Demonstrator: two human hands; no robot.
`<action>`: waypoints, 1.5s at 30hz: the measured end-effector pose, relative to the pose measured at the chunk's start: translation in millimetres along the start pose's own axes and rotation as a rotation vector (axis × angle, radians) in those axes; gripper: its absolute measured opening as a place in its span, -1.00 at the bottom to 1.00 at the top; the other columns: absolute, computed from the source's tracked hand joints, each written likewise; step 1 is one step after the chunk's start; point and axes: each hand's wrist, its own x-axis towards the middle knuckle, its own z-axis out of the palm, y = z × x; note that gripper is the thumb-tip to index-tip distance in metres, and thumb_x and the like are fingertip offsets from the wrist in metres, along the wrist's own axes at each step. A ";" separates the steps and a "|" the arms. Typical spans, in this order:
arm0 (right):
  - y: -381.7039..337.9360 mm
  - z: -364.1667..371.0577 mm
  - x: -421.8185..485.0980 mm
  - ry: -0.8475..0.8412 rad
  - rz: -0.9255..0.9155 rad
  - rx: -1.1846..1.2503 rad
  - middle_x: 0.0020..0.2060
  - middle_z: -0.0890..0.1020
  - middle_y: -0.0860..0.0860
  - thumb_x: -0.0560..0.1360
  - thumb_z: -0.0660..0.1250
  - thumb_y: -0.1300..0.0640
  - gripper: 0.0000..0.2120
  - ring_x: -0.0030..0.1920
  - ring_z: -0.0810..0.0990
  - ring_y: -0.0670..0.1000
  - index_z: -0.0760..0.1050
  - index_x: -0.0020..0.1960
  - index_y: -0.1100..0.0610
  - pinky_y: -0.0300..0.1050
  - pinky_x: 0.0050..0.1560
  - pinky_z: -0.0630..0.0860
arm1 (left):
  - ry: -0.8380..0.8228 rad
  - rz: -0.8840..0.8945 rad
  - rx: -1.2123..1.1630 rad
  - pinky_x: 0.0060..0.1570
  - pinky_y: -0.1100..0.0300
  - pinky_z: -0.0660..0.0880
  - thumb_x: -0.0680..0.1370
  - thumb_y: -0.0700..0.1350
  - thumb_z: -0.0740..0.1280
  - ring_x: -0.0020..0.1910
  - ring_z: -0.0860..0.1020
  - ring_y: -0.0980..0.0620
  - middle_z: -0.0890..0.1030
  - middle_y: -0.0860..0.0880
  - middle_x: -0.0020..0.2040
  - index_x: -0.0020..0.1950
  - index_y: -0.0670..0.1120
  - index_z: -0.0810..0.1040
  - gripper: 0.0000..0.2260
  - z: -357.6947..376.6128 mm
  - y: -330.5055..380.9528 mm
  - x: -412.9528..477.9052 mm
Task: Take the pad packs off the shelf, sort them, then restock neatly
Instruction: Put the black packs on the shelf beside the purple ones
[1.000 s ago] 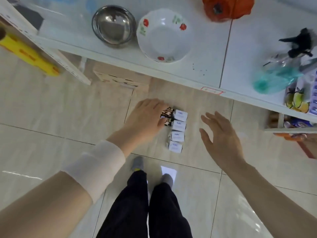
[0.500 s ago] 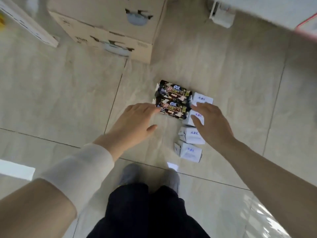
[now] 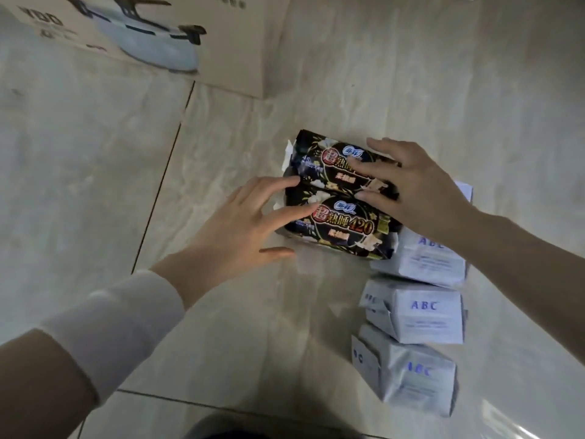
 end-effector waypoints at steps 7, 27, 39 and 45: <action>11.8 7.6 0.5 0.015 -0.053 -0.050 0.21 0.51 0.23 0.43 0.21 -0.16 -0.49 0.16 0.48 0.27 0.50 0.27 0.08 -0.03 0.19 0.33 | 0.141 0.006 -0.108 0.30 0.19 0.28 0.36 0.17 0.41 0.18 0.32 -0.07 0.28 -0.10 0.16 0.26 0.01 0.40 -0.47 23.7 -3.2 4.7; -13.9 -29.5 23.1 0.196 0.063 0.279 0.00 0.51 -0.11 0.52 0.29 0.07 -0.71 0.02 0.40 -0.18 0.53 0.22 0.08 -0.48 0.02 0.28 | 0.189 -0.549 -0.681 -0.01 0.13 0.55 0.42 0.17 0.26 0.06 0.52 0.21 0.52 0.22 0.08 -0.01 0.33 0.46 -0.84 -23.9 11.4 -24.4; -125.2 -237.7 -23.9 0.150 0.235 0.342 0.06 0.62 0.02 0.53 0.22 0.07 -0.74 0.11 0.48 0.00 0.58 0.16 0.04 -0.44 0.05 0.24 | -0.029 -0.724 -0.802 -0.25 0.42 0.48 0.53 -0.06 0.30 -0.08 0.55 0.20 0.54 0.05 0.03 -0.09 0.19 0.42 -0.86 -241.3 152.8 -26.7; -181.6 -378.4 -76.7 0.141 0.329 0.346 0.03 0.63 0.04 0.53 0.23 0.09 -0.75 0.10 0.49 0.04 0.60 0.12 0.09 -0.40 0.03 0.24 | -0.105 -0.631 -0.743 -0.14 0.44 0.42 0.52 -0.07 0.33 -0.02 0.50 0.21 0.49 0.06 0.01 -0.17 0.20 0.39 -0.81 -370.2 243.8 -23.7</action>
